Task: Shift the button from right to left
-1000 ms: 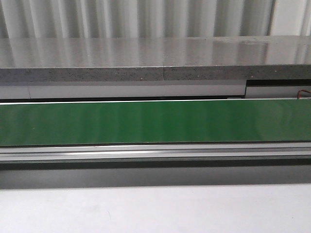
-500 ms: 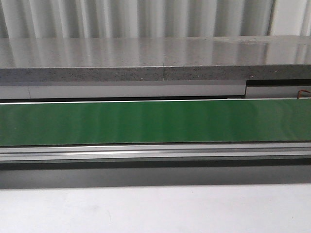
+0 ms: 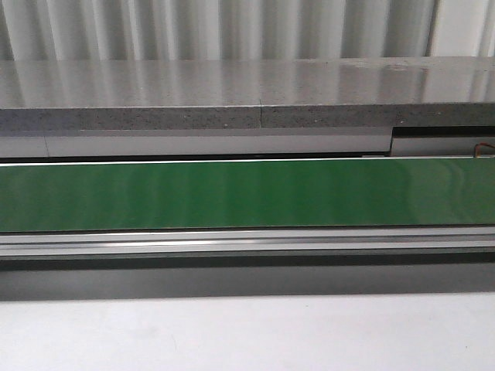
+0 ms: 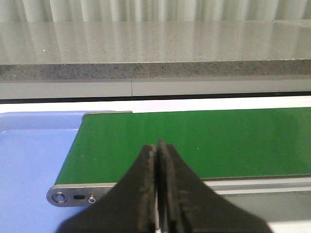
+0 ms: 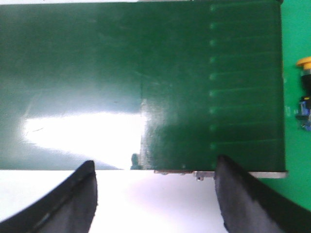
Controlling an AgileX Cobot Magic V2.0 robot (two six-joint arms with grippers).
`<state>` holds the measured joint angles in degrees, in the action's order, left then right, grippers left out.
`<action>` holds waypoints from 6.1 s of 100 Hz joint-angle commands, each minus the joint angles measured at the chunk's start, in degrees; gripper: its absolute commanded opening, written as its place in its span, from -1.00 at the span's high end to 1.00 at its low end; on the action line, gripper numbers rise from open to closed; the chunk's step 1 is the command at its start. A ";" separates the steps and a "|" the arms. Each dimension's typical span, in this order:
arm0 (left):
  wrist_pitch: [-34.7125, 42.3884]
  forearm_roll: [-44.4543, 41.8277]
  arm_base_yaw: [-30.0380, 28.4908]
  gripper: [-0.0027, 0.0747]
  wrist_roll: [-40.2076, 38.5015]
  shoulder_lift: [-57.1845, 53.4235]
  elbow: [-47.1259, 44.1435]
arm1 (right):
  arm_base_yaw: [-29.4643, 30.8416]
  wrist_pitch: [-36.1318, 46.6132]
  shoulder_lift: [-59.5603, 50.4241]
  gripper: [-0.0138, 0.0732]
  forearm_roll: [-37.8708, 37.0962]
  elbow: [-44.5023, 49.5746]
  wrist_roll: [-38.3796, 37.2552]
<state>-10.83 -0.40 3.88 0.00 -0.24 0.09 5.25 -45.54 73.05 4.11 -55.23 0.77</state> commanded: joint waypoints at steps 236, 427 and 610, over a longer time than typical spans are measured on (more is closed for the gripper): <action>4.40 0.05 -0.14 0.98 -0.36 -2.04 -1.36 | 17.54 -8.03 23.96 0.17 0.89 -25.22 1.01; 4.40 0.05 -0.14 0.98 -0.36 -2.04 -1.36 | -1.67 3.05 -1.42 0.84 3.14 -3.84 7.29; 7.03 0.05 -0.14 0.98 -0.36 -2.04 -1.36 | -1.67 19.48 -65.18 0.84 5.02 33.43 7.29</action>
<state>-10.70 -0.40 3.88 0.00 -0.24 0.09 3.62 -30.90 7.23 8.65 -20.49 7.65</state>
